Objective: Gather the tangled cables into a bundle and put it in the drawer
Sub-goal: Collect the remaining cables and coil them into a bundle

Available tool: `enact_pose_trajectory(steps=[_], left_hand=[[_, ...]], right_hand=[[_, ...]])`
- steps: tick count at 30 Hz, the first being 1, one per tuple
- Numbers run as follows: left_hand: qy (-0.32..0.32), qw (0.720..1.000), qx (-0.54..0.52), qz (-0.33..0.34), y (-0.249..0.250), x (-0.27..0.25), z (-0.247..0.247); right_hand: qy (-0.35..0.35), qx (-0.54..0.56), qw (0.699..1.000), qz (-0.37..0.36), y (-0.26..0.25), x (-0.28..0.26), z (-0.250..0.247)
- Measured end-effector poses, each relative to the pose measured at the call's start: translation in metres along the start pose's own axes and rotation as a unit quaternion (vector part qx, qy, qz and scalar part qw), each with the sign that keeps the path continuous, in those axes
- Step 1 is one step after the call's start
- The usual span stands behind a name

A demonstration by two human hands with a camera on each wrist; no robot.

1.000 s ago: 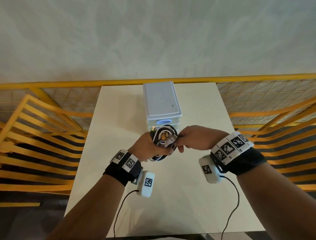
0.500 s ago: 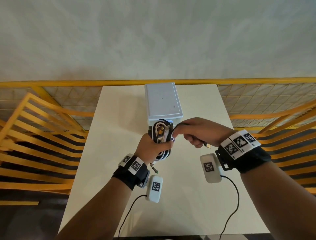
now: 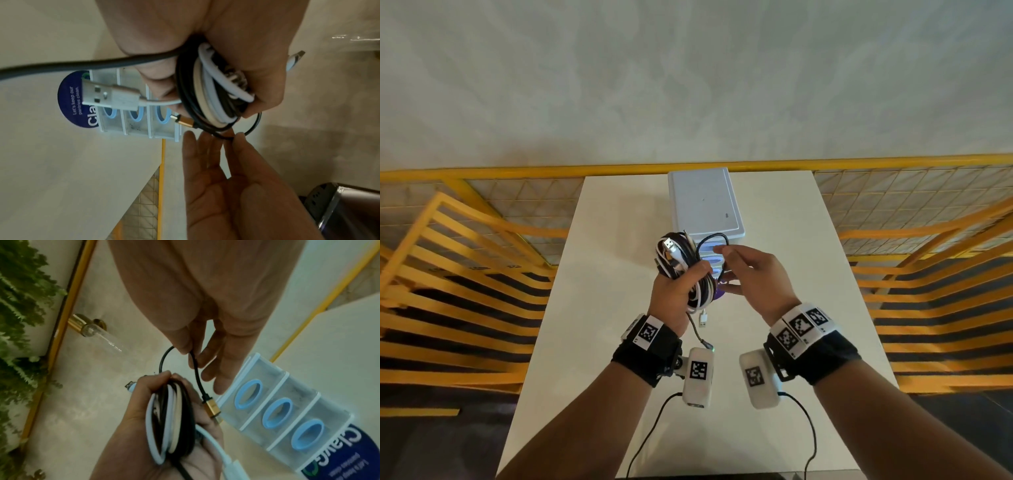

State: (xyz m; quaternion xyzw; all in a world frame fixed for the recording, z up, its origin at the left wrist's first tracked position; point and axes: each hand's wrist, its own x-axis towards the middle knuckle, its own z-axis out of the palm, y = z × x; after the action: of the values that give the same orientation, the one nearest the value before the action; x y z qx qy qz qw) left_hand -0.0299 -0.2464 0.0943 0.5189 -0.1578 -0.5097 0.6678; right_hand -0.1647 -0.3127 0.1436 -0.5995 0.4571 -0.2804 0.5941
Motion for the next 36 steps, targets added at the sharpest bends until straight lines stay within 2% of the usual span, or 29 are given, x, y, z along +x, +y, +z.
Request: enact_pose_trajectory(steps=[7, 11, 13, 15, 16, 18, 21, 23, 28, 31, 33, 34, 36], left_hand=[[0.013, 1.0, 0.011, -0.024, 0.0, -0.002, -0.003], [-0.05, 0.996, 0.028, -0.066, 0.006, -0.007, 0.0], [-0.059, 0.996, 0.042, -0.058, 0.007, -0.008, 0.002], [-0.027, 0.999, 0.018, -0.036, 0.009, -0.008, 0.004], [-0.01, 0.999, -0.012, -0.029, 0.012, -0.007, 0.005], [0.013, 0.996, -0.088, -0.024, 0.019, -0.004, 0.005], [0.024, 0.984, -0.177, -0.024, 0.03, 0.002, 0.001], [0.028, 0.982, -0.185, -0.015, 0.034, 0.005, -0.003], [0.041, 0.984, -0.175, 0.0, 0.031, 0.006, -0.015], [0.048, 0.984, -0.171, 0.013, 0.031, 0.004, -0.018], [0.051, 0.986, -0.158, 0.022, 0.03, 0.005, -0.019], [0.052, 0.988, -0.145, 0.029, 0.03, 0.005, -0.02], [0.043, 0.993, -0.099, 0.047, 0.03, 0.006, -0.025]], right_hand=[[0.018, -0.009, 1.0, -0.023, 0.009, -0.002, -0.002], [0.042, -0.134, 0.989, -0.049, 0.009, 0.0, -0.004], [0.029, -0.163, 0.984, -0.062, 0.01, 0.0, -0.005], [0.006, -0.103, 0.993, -0.054, 0.016, -0.002, -0.007], [-0.017, -0.045, 0.998, -0.031, 0.021, -0.004, -0.008], [-0.115, 0.019, 0.992, 0.046, 0.036, -0.01, -0.007], [-0.283, -0.08, 0.952, 0.084, 0.058, -0.027, 0.002], [-0.324, -0.116, 0.936, 0.075, 0.065, -0.036, 0.007], [-0.251, -0.045, 0.958, 0.134, 0.058, -0.04, -0.007], [-0.285, 0.004, 0.942, 0.177, 0.053, -0.042, -0.015], [-0.303, -0.016, 0.941, 0.151, 0.052, -0.042, -0.016], [-0.284, -0.037, 0.95, 0.126, 0.051, -0.041, -0.016], [-0.193, -0.068, 0.976, 0.073, 0.047, -0.035, -0.018]])
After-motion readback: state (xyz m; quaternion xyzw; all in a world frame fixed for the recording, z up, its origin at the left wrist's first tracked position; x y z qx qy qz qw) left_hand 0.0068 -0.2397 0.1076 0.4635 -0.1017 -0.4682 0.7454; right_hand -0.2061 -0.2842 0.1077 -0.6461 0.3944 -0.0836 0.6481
